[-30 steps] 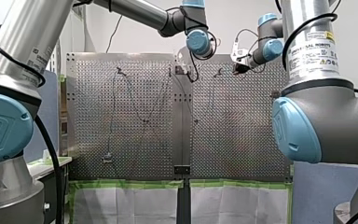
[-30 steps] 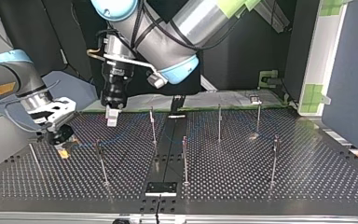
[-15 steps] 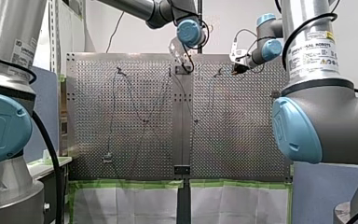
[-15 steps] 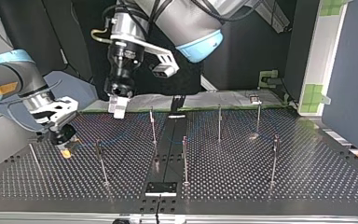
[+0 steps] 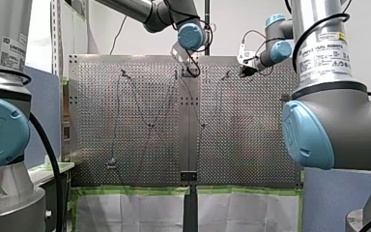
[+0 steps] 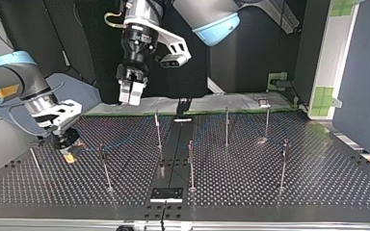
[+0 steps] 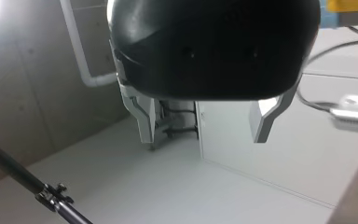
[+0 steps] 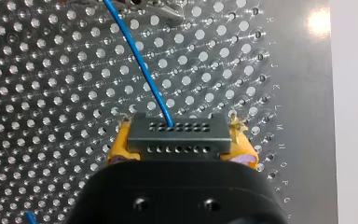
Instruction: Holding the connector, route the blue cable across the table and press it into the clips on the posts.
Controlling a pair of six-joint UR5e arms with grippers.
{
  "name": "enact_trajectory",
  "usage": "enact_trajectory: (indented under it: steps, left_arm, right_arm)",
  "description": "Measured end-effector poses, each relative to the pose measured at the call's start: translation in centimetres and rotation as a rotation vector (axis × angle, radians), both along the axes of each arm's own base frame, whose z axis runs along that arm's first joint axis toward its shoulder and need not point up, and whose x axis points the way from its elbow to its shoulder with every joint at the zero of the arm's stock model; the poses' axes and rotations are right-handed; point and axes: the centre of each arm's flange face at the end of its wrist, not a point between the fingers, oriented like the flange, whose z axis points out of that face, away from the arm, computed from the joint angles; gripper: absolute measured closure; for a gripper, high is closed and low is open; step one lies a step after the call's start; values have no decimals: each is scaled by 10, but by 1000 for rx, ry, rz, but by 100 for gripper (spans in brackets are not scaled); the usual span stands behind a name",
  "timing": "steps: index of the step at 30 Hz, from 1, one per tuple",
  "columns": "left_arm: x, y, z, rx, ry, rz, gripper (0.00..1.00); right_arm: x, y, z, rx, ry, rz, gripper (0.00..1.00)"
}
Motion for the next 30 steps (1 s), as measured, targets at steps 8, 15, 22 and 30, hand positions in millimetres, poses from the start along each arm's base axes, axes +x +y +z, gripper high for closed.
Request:
enact_trajectory:
  steps: [8, 15, 22, 30]
  left_arm:
    - [2, -16, -70, 35, 46, -44, 0]
    - [-3, -25, -134, 62, 95, -75, 0]
    - [-4, -24, -187, 75, 141, -82, 0]
    - [-6, -15, -256, 70, 205, -122, 0]
  right_arm:
    - [1, 0, 0, -1, 1, 2, 100]
    - [0, 0, -1, -2, 1, 0, 100]
    - [-2, -2, -1, -2, 2, -5, 100]
    - [-4, -3, -1, -2, 2, -7, 100]
